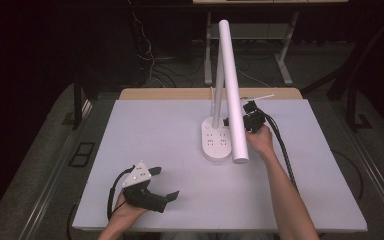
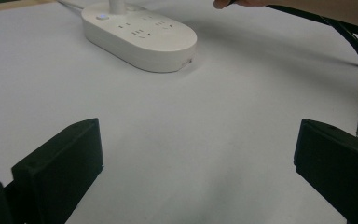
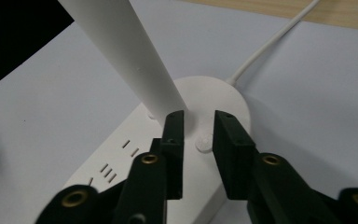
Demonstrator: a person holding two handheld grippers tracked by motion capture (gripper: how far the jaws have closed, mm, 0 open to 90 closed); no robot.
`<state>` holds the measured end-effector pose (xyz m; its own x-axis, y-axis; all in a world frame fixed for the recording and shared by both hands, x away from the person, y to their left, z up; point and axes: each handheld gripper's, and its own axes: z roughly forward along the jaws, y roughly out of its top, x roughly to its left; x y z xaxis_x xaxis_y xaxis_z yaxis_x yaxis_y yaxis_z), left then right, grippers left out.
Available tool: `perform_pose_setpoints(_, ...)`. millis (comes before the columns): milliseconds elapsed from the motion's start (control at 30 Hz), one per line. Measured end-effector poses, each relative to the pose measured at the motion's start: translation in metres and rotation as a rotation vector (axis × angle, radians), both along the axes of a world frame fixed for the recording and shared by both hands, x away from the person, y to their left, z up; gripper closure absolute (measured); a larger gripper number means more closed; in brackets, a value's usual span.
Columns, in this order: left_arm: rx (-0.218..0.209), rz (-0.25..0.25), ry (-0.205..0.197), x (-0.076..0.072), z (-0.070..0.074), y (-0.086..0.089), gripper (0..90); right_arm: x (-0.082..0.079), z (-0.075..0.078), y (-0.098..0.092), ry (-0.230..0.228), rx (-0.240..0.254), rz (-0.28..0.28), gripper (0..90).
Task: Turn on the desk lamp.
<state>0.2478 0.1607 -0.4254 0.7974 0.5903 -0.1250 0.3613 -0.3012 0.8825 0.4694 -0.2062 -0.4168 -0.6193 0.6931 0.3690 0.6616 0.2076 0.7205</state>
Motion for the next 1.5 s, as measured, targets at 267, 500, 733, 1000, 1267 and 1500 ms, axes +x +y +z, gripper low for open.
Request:
perform_pose_setpoints(267,-0.004,0.0,-0.004,0.0,0.0,0.0,0.1,0.004,-0.009,0.003,0.007,0.027,-0.008,88.8)
perform_pose_setpoints(500,-0.001,0.002,-0.002,0.0,0.0,0.001,0.1,0.009,-0.016,0.002,0.013,0.041,-0.01,89.4)
perform_pose_setpoints(733,-0.003,0.002,-0.005,0.0,0.0,0.0,0.1,0.011,-0.022,0.003,0.023,0.045,-0.004,89.4)
perform_pose_setpoints(1000,0.004,-0.005,-0.002,0.0,0.0,-0.001,0.1,0.009,-0.021,0.007,0.008,0.024,-0.014,89.5)
perform_pose_setpoints(1267,0.006,-0.001,-0.005,0.001,-0.001,-0.002,0.1,0.01,-0.025,0.005,0.03,0.063,-0.039,89.8)
perform_pose_setpoints(1500,0.011,-0.002,-0.007,0.0,0.0,-0.002,0.1,0.007,-0.023,0.009,0.022,0.038,-0.049,89.8)
